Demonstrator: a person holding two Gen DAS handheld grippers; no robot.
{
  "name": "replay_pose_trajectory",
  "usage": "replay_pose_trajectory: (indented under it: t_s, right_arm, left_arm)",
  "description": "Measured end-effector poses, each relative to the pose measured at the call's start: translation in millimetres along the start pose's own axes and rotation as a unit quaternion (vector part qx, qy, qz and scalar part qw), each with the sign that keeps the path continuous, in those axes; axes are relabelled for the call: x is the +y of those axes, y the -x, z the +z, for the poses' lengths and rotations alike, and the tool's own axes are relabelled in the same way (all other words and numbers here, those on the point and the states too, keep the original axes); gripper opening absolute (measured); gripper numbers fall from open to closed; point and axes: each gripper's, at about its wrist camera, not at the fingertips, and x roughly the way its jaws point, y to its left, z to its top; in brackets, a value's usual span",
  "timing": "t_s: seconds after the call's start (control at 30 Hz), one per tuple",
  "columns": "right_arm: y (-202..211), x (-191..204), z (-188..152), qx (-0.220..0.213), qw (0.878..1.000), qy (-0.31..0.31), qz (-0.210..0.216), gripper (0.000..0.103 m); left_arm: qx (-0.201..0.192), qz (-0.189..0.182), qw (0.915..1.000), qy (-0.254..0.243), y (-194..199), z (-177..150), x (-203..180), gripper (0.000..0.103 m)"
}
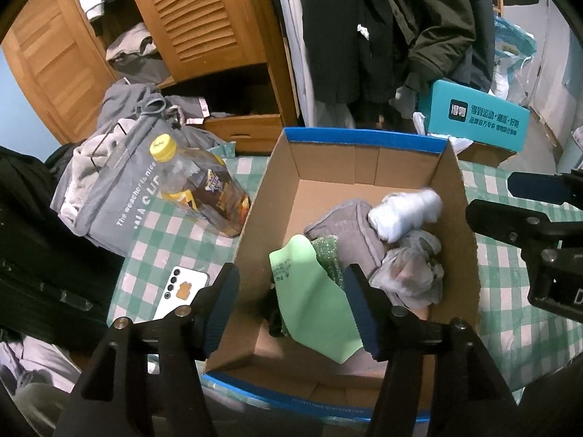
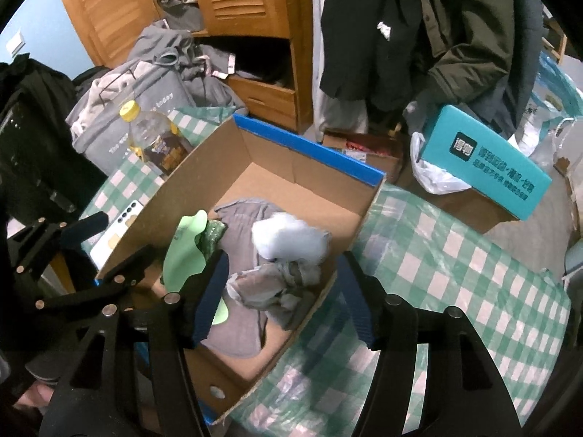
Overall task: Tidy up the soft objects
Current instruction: 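Lower both items into the box and open both grippers, then withdraw both open grippers up from the box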
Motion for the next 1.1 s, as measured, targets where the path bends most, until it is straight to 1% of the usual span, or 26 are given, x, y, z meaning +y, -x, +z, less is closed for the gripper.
replay_pose_trajectory:
  t_s: [0.07,0.13,0.27,0.33,0.4,0.5,0.53,0.57,0.6,0.7,0.87,0.93,1.1]
  right_arm:
    - [5,-1,-2,-0.004,1.0,-0.003,-0.002,0.067]
    - [10,-2,-3,-0.009,1.0,-0.004,-0.004,0.069]
    - [23,-3,-6,-0.022,1.0,-0.006,-0.009,0.073]
    - [29,-4,-7,-0.03,0.999,-0.008,-0.014,0.076]
    - [36,-5,-9,-0.036,0.999,-0.008,-0.023,0.076]
    - [45,-10,-14,-0.046,0.998,-0.014,-0.033,0.077]
    - [49,-12,-16,-0.049,0.998,-0.017,-0.036,0.078]
    - [51,-14,-18,-0.05,0.998,-0.019,-0.037,0.078]
    - [54,-16,-20,-0.052,0.998,-0.022,-0.041,0.078]
    - [61,-22,-25,-0.055,0.997,-0.03,-0.047,0.078]
    - [80,-29,-33,-0.072,0.995,-0.036,-0.062,0.078]
    - [86,-32,-35,-0.08,0.994,-0.039,-0.064,0.078]
    - [94,-39,-41,-0.091,0.992,-0.047,-0.071,0.078]
  left_arm:
    - [-0.005,-0.001,1.0,0.001,5,0,2,0.068]
    - [-0.01,-0.002,0.9999,0.003,10,1,3,0.069]
    - [-0.024,-0.011,0.9996,0.009,20,2,6,0.08]
    - [-0.028,-0.009,0.9995,0.008,22,1,5,0.081]
    - [-0.025,-0.01,0.9996,0.005,22,1,3,0.081]
    - [-0.02,-0.024,0.9995,0.002,25,0,0,0.081]
    - [-0.02,-0.025,0.9995,0.001,26,-1,-2,0.083]
    - [-0.022,-0.024,0.9995,0.0,28,-1,-4,0.088]
    - [-0.025,-0.022,0.9994,-0.001,30,-1,-5,0.09]
    - [-0.033,-0.018,0.9993,-0.003,38,1,-9,0.091]
    - [-0.039,-0.031,0.9988,-0.002,50,4,-15,0.092]
    - [-0.043,-0.032,0.9985,-0.003,54,5,-17,0.095]
    - [-0.057,-0.034,0.9977,-0.011,66,6,-24,0.096]
